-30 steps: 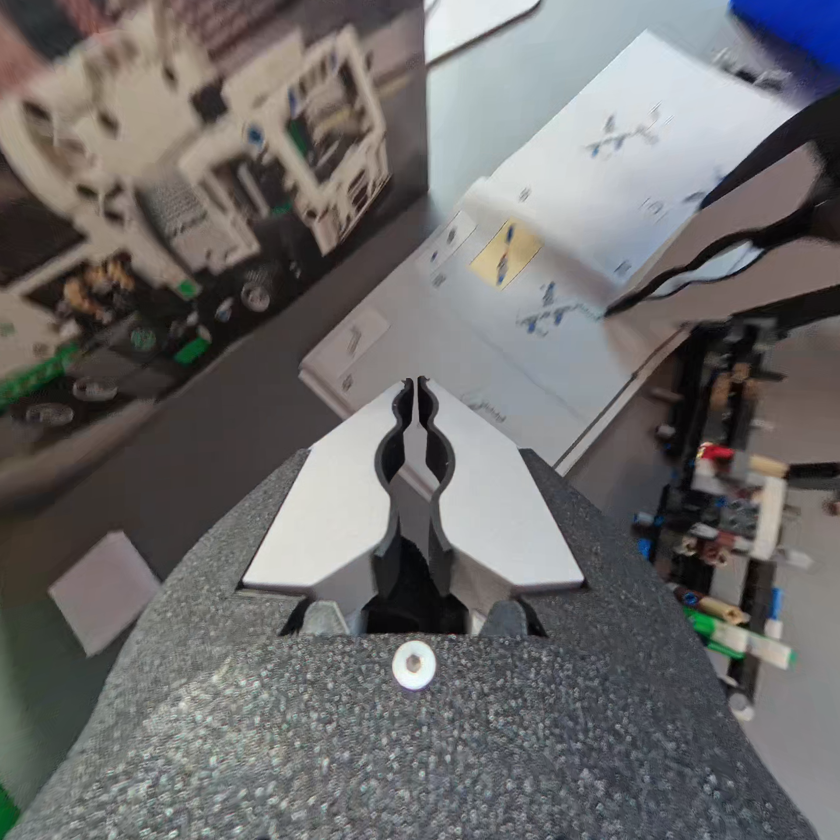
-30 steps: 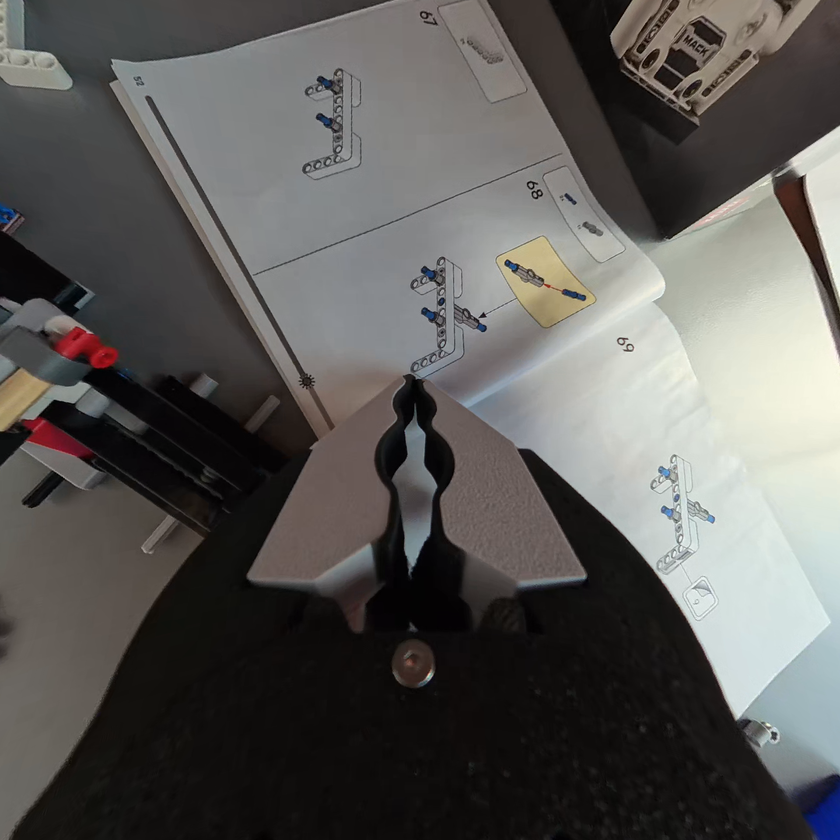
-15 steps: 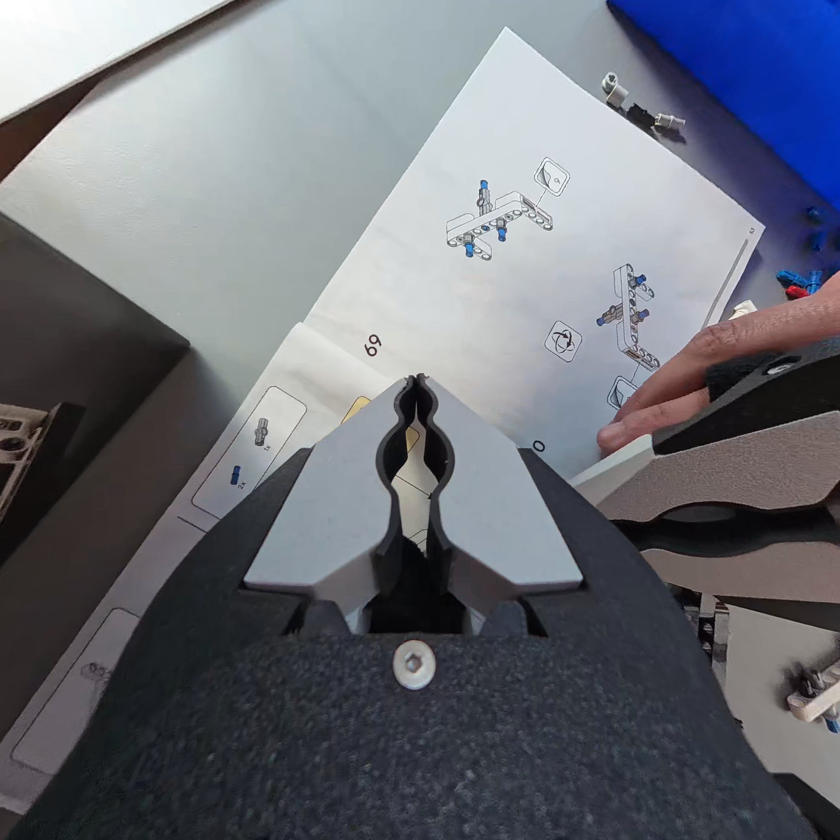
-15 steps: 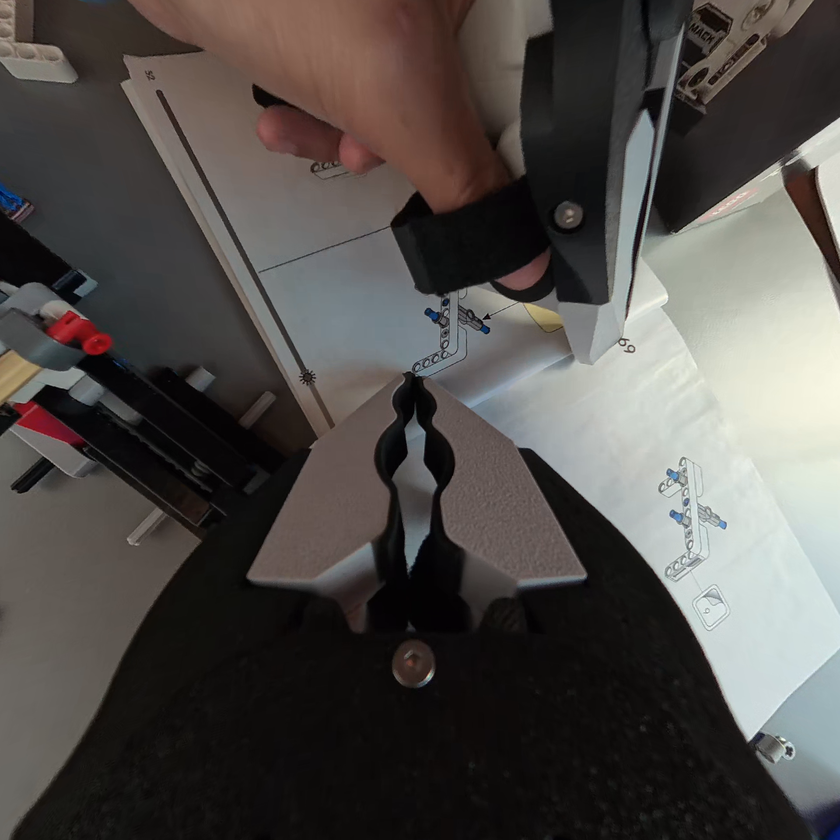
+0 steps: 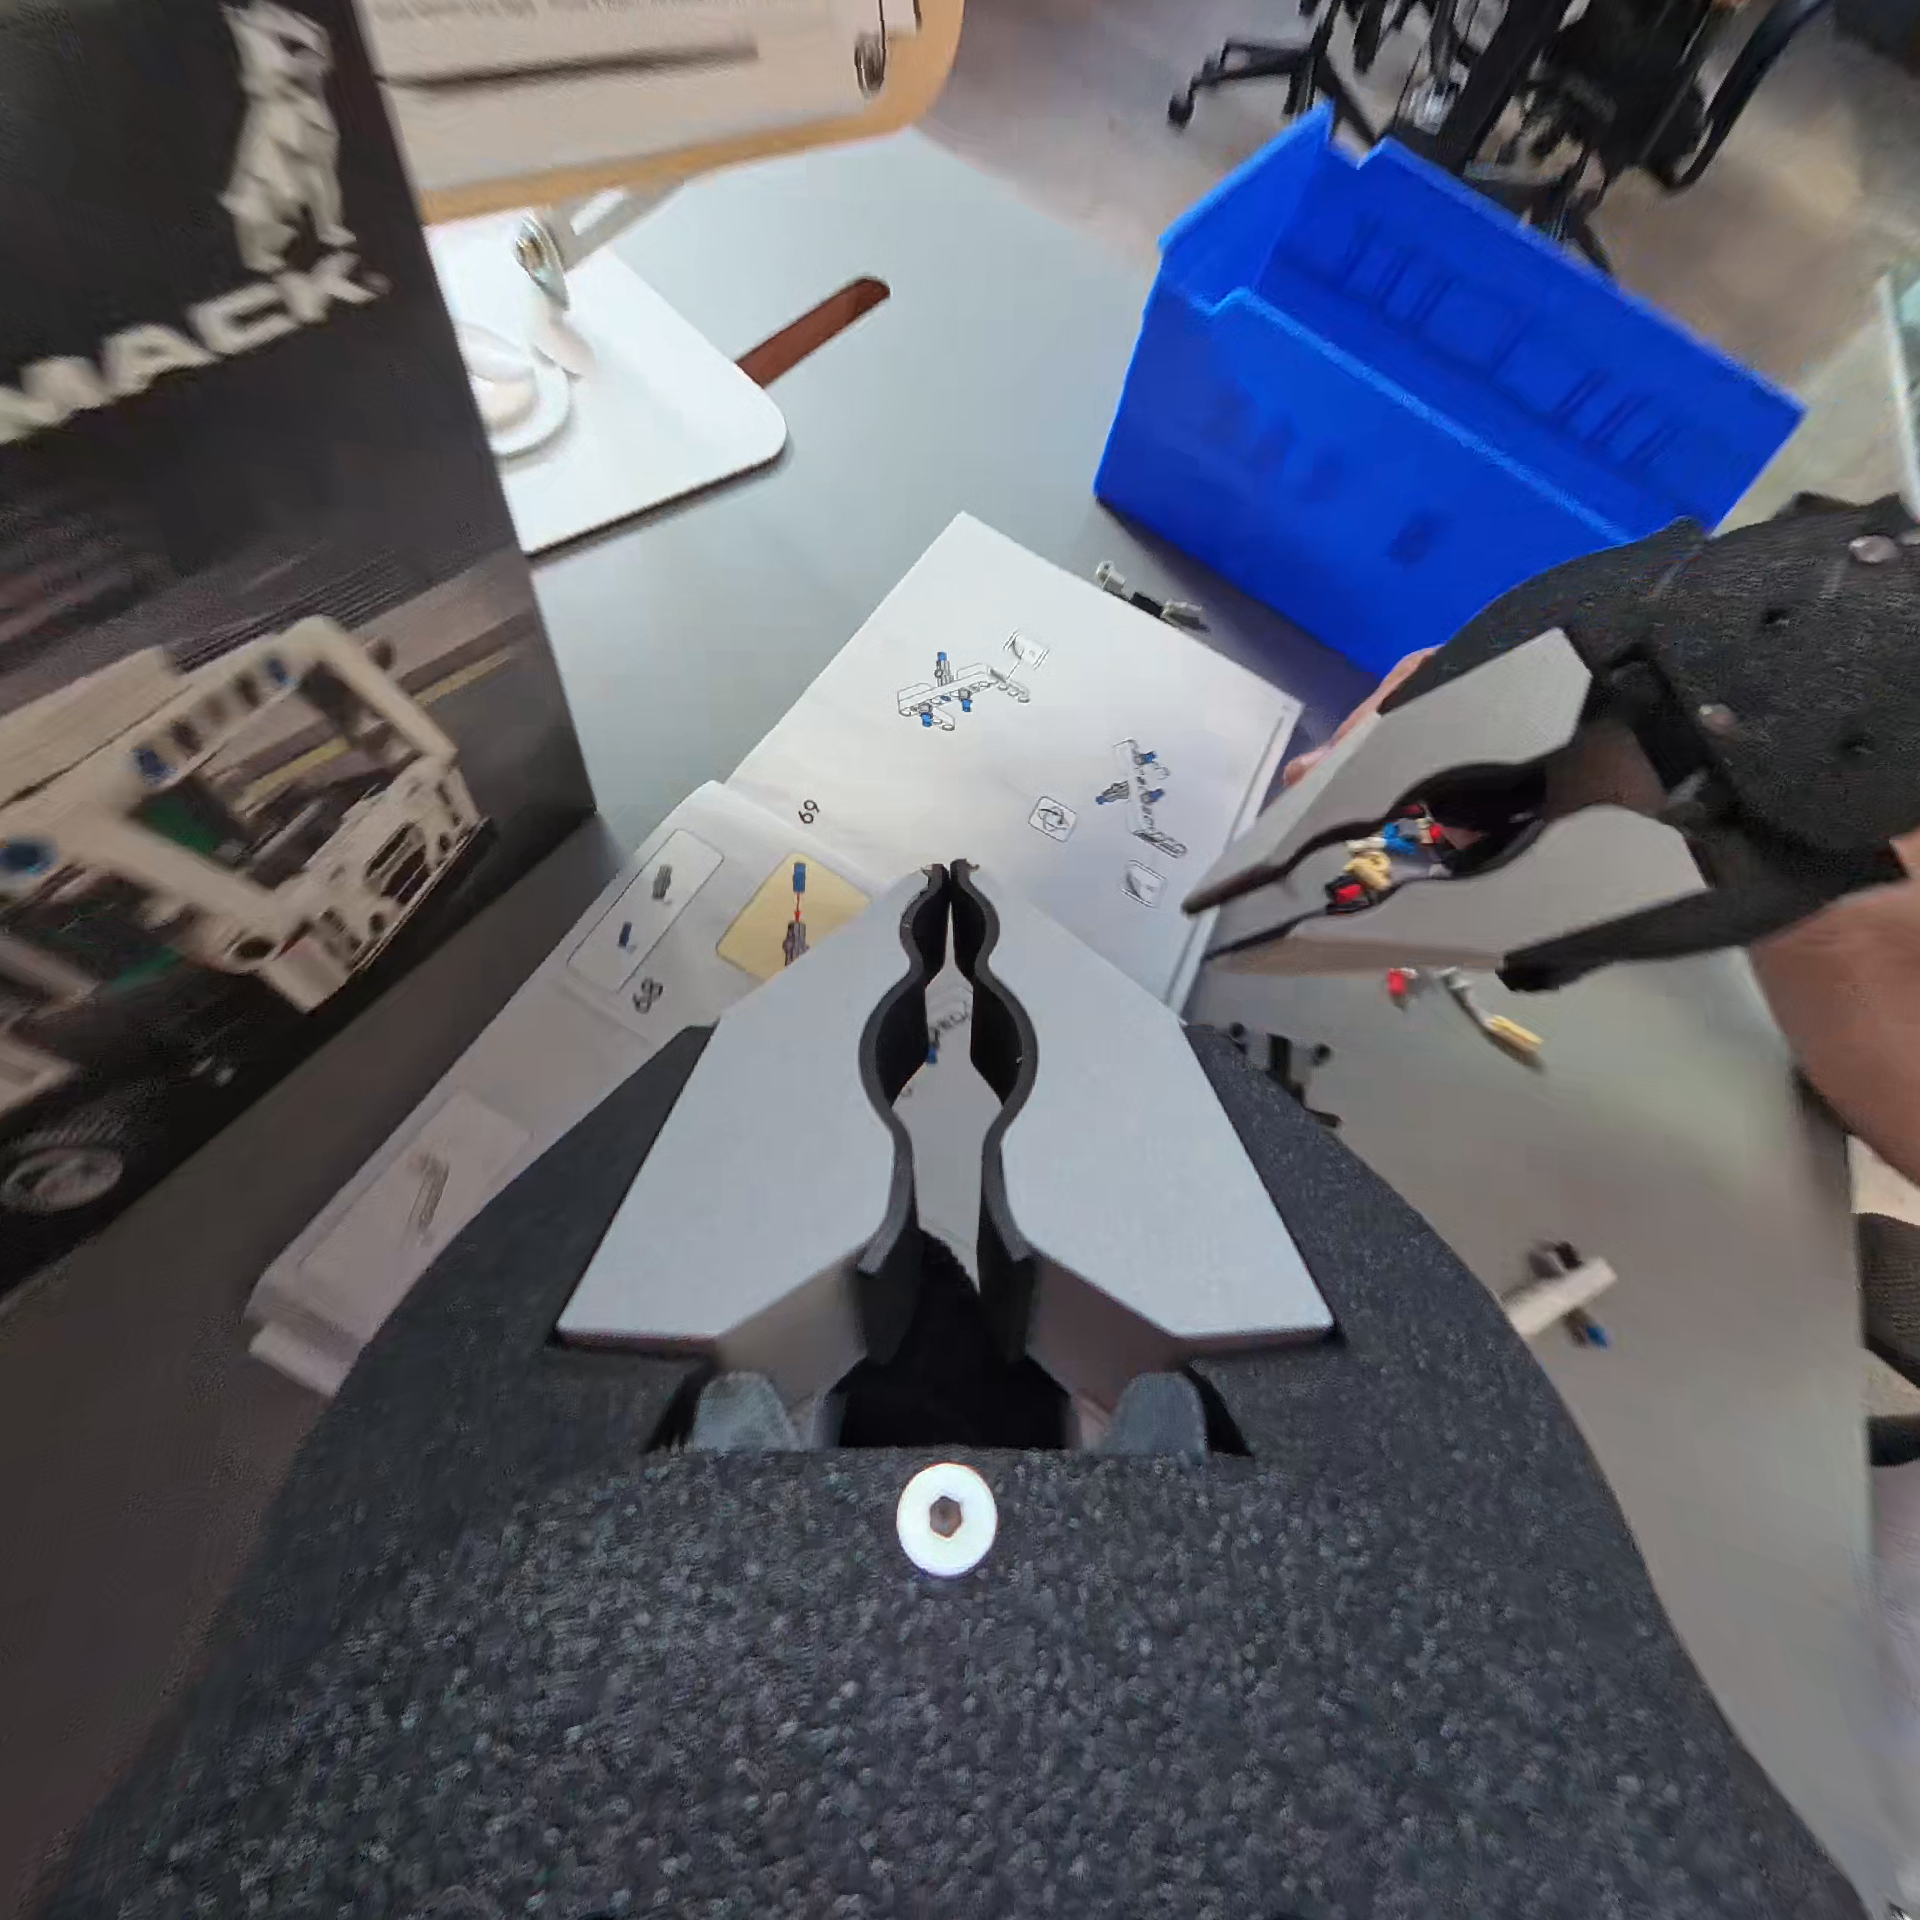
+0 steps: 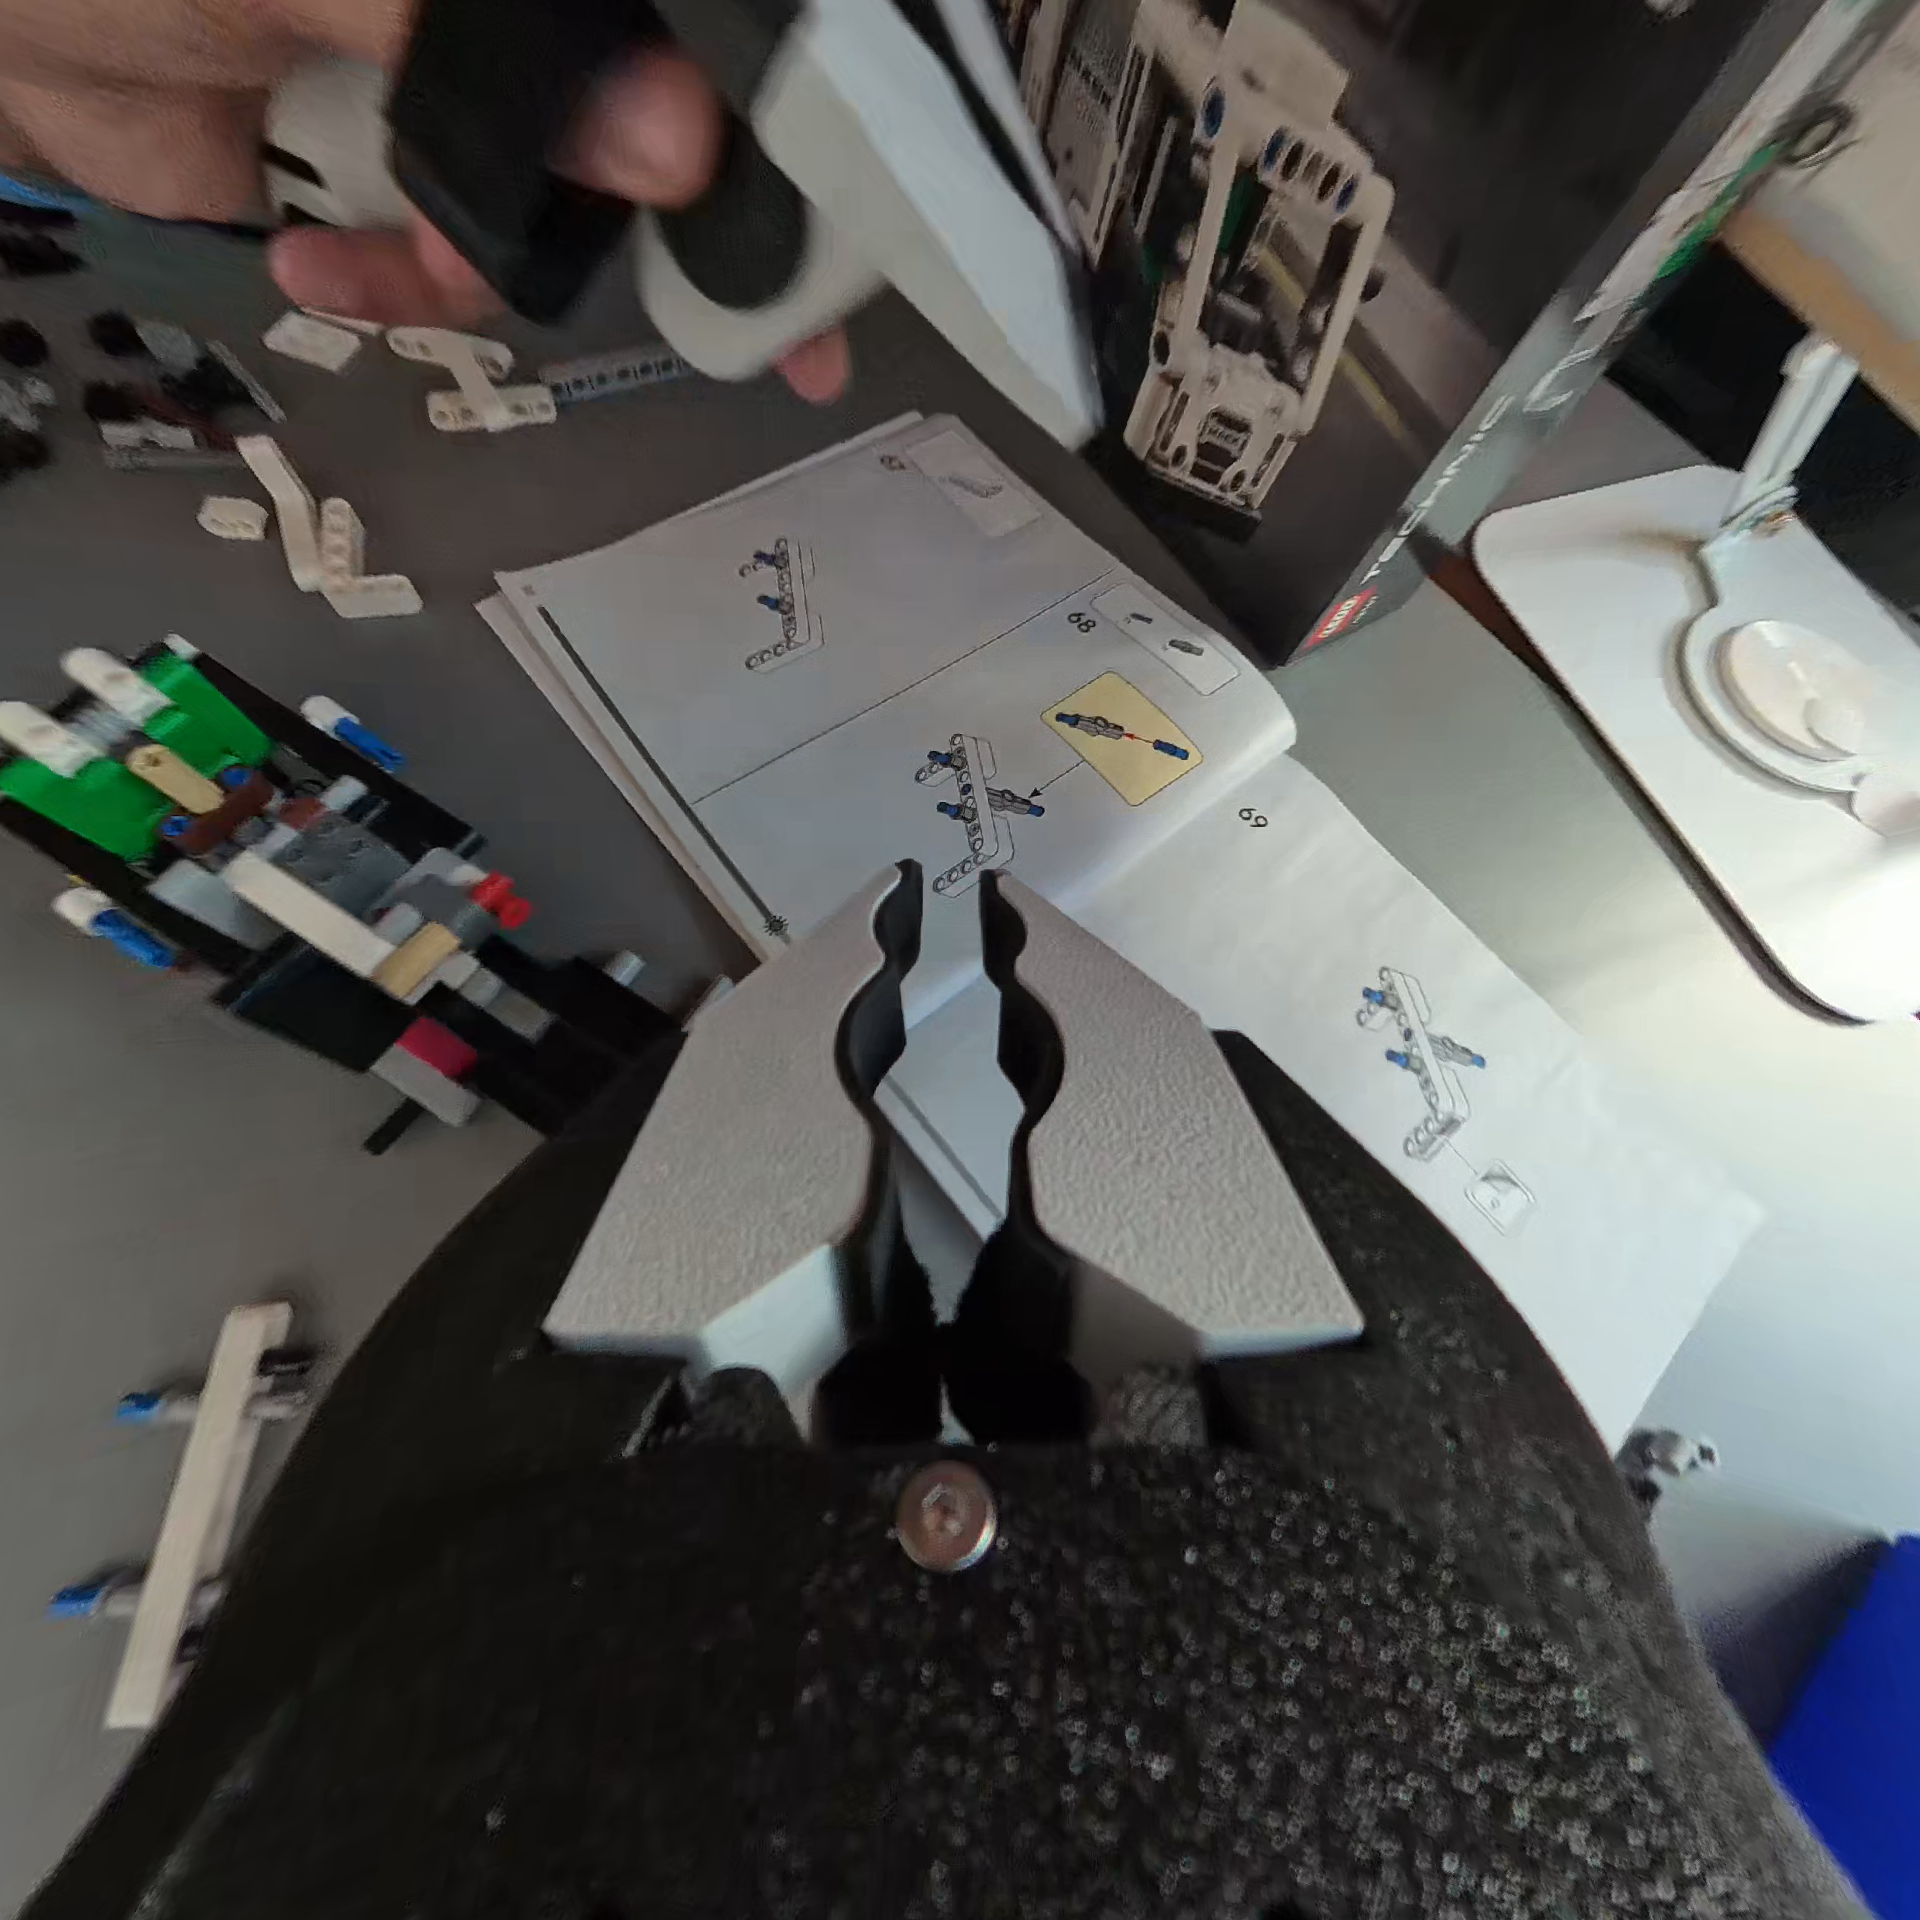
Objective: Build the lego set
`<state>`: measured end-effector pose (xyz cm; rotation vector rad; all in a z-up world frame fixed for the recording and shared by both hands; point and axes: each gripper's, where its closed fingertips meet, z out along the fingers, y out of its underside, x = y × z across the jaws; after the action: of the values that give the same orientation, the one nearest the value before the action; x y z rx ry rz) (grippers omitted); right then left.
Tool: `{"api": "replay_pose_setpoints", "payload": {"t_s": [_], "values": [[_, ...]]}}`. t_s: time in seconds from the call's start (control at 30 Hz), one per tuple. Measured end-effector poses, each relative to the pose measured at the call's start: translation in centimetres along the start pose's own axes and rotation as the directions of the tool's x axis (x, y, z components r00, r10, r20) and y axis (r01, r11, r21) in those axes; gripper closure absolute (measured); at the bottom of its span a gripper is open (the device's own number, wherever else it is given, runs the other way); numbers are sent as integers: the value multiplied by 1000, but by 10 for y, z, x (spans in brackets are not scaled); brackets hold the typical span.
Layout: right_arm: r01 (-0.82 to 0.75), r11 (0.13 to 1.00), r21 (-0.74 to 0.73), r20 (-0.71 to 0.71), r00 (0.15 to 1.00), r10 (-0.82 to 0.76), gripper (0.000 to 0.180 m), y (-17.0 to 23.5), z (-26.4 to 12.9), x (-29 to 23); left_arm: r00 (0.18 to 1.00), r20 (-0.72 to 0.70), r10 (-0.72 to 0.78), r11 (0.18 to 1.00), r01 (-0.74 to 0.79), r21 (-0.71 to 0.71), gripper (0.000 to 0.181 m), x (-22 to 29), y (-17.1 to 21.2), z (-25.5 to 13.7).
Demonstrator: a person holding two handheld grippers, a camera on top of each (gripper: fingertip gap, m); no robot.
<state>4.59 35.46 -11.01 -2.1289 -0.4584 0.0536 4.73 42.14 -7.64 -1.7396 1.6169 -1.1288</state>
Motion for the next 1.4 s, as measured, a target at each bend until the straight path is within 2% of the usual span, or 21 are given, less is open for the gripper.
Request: {"api": "replay_pose_setpoints", "payload": {"t_s": [0.03,0.1,0.17,0.3,0.43,0.53,0.73,0.9,1.07,1.27,1.4], "values": [[-16,999,39,-11,1000,16,166,-2,-16,-4,1000,2,-19,998,19,54,178,5,0,-30],[-55,990,128,-14,998,57,161,0,-47,-20,999,11,-37,988,35,151,175,20,13,-87],[-101,975,197,-11,994,105,160,13,-72,-42,998,47,-45,980,35,197,172,34,43,-130],[-243,951,189,-15,968,250,150,59,-89,-78,986,141,-85,985,62,163,168,51,124,-166],[-342,927,156,-62,933,355,146,88,-91,-92,981,120,-152,970,124,207,166,79,165,-167],[-384,903,192,-40,917,398,147,85,-92,-95,982,82,-169,957,144,253,168,94,172,-161],[-363,914,181,-47,925,376,147,79,-93,-92,989,13,-149,971,144,189,167,111,183,-146],[-370,909,192,-53,921,386,149,79,-101,-96,991,25,-133,973,126,194,168,118,186,-146],[-370,907,199,-37,922,385,152,78,-103,-104,977,169,-130,983,105,153,167,105,200,-162],[-373,908,193,13,926,378,155,77,-96,-117,871,485,-74,996,89,-8,160,38,217,-185],[-381,910,163,29,924,382,155,82,-90,-125,851,518,-83,989,133,-62,158,0,206,-169]]}}
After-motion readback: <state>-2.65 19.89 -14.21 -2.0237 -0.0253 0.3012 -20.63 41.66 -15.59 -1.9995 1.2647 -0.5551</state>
